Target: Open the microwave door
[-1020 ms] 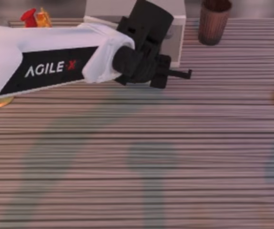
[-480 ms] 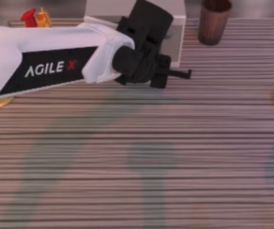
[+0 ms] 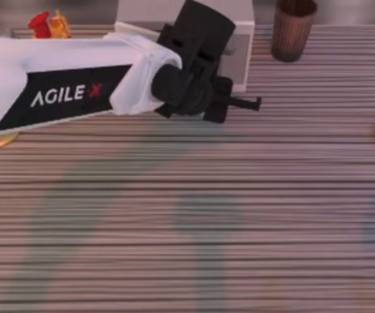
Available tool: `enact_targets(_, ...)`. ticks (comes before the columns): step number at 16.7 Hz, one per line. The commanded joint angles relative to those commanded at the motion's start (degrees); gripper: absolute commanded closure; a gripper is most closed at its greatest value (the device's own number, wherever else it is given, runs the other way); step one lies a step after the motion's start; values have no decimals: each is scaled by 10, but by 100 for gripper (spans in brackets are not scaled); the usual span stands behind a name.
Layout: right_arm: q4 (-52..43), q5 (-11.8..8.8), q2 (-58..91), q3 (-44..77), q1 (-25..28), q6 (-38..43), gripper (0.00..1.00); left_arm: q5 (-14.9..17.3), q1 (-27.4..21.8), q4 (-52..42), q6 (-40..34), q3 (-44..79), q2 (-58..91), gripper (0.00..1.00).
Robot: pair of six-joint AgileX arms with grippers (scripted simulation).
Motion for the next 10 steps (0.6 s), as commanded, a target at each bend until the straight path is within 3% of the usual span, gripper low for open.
enact_targets(10, 0, 0, 0, 0, 0, 0, 0, 17, 10, 14, 25, -25, -18, 100)
